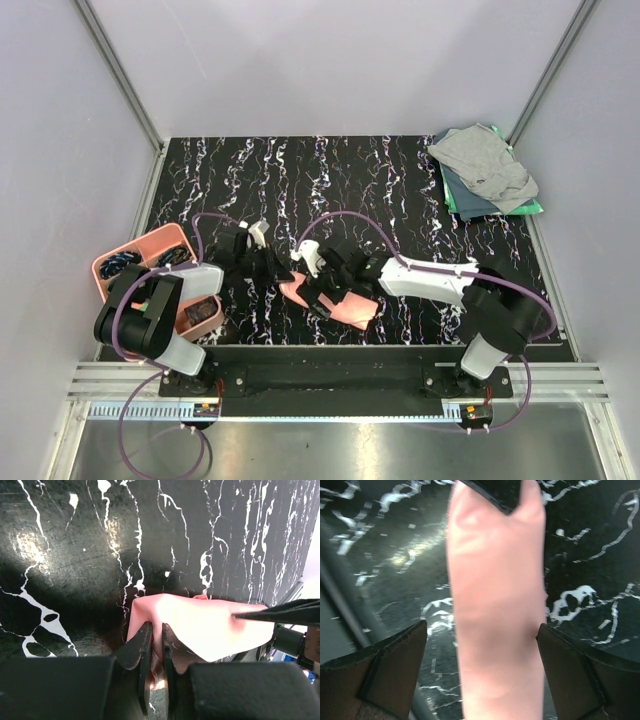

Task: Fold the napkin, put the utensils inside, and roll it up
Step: Roll the napkin with the utensil

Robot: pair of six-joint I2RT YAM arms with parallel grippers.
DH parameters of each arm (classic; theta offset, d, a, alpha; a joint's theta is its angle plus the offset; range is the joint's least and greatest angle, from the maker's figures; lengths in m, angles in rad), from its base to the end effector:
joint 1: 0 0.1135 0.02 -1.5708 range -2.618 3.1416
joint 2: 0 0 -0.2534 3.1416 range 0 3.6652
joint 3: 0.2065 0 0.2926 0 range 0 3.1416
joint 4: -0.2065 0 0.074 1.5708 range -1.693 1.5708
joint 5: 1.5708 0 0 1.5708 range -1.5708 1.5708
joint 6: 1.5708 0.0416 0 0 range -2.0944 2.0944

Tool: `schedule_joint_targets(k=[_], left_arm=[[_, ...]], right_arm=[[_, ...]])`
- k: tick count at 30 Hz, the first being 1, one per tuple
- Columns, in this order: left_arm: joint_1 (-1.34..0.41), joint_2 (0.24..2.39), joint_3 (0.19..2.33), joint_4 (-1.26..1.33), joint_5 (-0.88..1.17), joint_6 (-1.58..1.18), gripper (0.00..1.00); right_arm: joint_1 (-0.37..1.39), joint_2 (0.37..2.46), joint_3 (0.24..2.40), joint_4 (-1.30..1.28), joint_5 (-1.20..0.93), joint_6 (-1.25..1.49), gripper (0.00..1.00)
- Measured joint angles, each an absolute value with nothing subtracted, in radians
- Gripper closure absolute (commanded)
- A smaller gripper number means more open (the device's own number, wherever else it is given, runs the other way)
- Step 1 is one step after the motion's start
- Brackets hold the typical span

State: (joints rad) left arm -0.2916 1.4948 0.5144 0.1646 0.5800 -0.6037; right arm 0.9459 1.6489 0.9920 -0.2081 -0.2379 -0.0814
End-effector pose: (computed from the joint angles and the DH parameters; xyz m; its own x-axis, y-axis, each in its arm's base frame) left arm 0.2660 -0.1037 0.0824 -0.9149 -0.2211 -0.3376 0.0981 0.6895 -0.7176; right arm 0.2128 0.3118 0.1517 -0.3724 -0.6514 -0.6611 -0.9109 0.3929 0.1260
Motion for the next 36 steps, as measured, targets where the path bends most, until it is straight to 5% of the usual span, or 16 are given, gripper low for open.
schedule_joint_targets(k=[14, 17, 18, 20, 24, 29, 36], left_arm=[[-0.292, 1.501, 0.538, 0.134, 0.58, -0.601, 0.84], [-0.292, 1.501, 0.544, 0.123, 0.58, -0.599, 0.71], [-0.292, 1.501, 0.546, 0.12, 0.58, -0.599, 0.56], [-0.292, 1.501, 0.556, 0.105, 0.578, -0.596, 0.45], [-0.292, 1.497, 0.6, 0.049, 0.555, -0.591, 0.23], [-0.284, 1.438, 0.67, -0.044, 0.49, -0.582, 0.11], [-0.215, 1.341, 0.73, -0.15, 0.438, -0.58, 0.07]], right_arm=[[0.987, 1.755, 0.99, -0.212, -0.07, -0.164, 0.02], [0.988, 1.773, 1.018, -0.233, -0.071, -0.162, 0.13], [0.988, 1.782, 1.029, -0.241, -0.066, -0.157, 0.17], [0.988, 1.796, 1.05, -0.257, -0.055, -0.142, 0.28], [0.988, 1.812, 1.08, -0.29, -0.021, -0.077, 0.37], [0.989, 1.814, 1.09, -0.323, 0.024, 0.023, 0.4], [0.968, 1.837, 1.139, -0.418, 0.114, 0.191, 0.44]])
